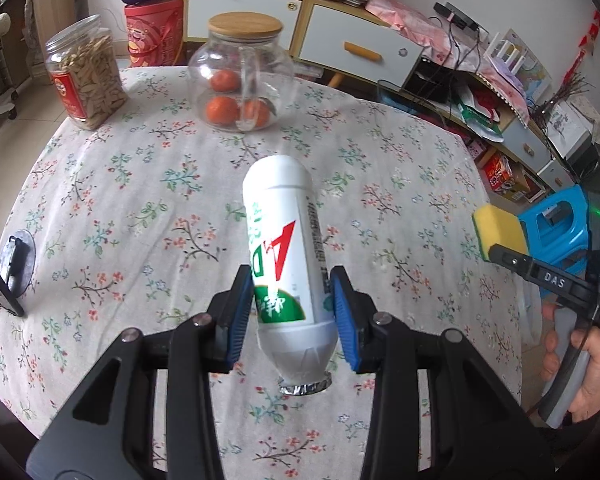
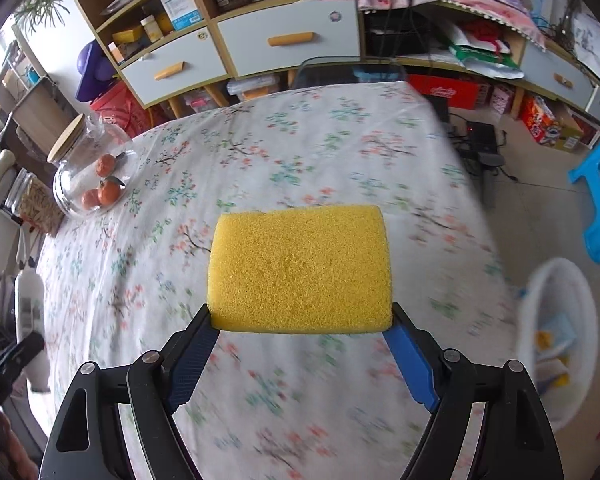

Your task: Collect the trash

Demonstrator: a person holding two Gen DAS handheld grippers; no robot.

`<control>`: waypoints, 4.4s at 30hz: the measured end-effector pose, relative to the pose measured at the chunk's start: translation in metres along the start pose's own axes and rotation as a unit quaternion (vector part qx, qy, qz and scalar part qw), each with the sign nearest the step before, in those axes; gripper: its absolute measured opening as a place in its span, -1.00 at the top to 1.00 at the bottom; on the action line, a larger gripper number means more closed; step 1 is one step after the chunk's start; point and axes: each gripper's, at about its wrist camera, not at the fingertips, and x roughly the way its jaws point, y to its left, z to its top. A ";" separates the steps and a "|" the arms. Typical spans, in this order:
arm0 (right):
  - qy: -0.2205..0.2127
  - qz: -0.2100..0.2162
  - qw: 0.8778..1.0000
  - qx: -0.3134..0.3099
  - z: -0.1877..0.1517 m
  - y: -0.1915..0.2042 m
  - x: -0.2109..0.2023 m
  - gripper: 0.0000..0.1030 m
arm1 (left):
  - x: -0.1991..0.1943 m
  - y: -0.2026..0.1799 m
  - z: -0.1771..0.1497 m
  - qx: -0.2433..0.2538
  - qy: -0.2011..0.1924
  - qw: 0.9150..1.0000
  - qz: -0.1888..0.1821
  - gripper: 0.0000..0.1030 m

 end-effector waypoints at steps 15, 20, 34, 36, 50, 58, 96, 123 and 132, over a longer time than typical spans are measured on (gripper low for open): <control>-0.012 -0.018 0.997 0.077 -0.045 -0.127 -0.058 -0.63 | 0.003 -0.083 -0.016 0.057 -0.001 0.998 -0.031 0.21; 0.006 -0.011 0.993 0.119 -0.060 -0.168 -0.071 -0.64 | 0.010 -0.107 -0.024 0.069 0.010 0.996 -0.049 0.21; -0.004 0.002 0.979 0.205 -0.070 -0.254 -0.082 -0.83 | 0.030 -0.174 -0.038 0.126 0.026 0.989 -0.070 0.21; -0.007 0.014 0.975 0.222 -0.072 -0.261 -0.083 -0.90 | 0.032 -0.181 -0.040 0.128 0.028 0.989 -0.075 0.21; -0.001 -0.045 0.976 0.212 -0.096 -0.290 -0.105 -0.90 | 0.051 -0.265 -0.049 0.194 0.045 0.973 -0.116 0.21; -0.002 -0.064 0.975 0.214 -0.108 -0.311 -0.112 -0.90 | 0.084 -0.334 -0.059 0.237 0.081 0.956 -0.151 0.21; -0.067 -0.042 0.995 0.057 -0.139 -0.187 -0.154 -0.90 | 0.003 -0.231 -0.078 0.215 -0.013 0.976 -0.032 -0.98; -0.203 -0.087 0.975 -0.037 -0.193 -0.090 -0.161 -0.90 | -0.061 -0.169 -0.137 0.129 -0.135 0.981 0.053 -0.98; -0.192 -0.080 0.978 -0.025 -0.190 -0.092 -0.158 -0.90 | -0.063 -0.174 -0.138 0.132 -0.138 0.980 0.046 -0.98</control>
